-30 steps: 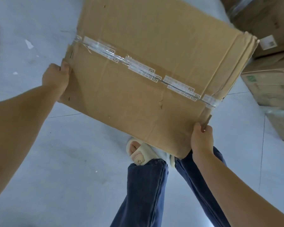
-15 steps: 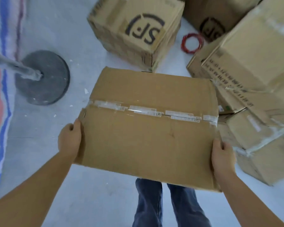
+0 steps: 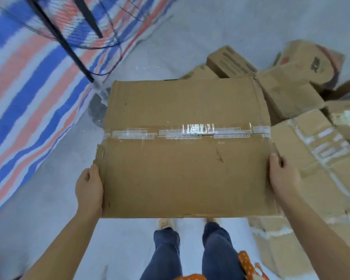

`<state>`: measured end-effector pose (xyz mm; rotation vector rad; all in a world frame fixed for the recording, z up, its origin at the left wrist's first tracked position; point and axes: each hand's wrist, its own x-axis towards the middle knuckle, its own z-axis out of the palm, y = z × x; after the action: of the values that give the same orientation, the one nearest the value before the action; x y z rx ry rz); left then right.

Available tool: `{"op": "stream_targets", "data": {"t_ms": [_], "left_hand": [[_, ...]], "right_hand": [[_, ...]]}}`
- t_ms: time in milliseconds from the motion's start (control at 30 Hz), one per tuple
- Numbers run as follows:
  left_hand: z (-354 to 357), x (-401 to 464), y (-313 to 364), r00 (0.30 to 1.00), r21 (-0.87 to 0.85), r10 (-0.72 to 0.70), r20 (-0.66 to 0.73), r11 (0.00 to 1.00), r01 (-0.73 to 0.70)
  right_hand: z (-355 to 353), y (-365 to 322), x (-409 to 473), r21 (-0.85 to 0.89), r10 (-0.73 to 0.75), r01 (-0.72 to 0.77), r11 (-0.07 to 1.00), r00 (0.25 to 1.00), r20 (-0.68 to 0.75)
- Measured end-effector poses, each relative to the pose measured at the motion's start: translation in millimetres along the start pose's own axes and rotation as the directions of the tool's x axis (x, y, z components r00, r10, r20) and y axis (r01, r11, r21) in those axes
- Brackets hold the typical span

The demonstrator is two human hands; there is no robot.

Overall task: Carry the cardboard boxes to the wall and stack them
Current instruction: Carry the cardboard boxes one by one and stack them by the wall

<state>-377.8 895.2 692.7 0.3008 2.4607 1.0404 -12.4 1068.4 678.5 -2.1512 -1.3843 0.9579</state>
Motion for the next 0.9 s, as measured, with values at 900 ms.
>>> {"op": "stream_targets", "data": {"t_ms": [900], "left_hand": [[-81, -534, -237, 0.124, -0.752, -0.818, -0.561, 0.567, 0.336]], "right_hand": [[41, 2, -223, 0.208, -0.526, 0.855, 0.475, 0.087, 0.846]]}}
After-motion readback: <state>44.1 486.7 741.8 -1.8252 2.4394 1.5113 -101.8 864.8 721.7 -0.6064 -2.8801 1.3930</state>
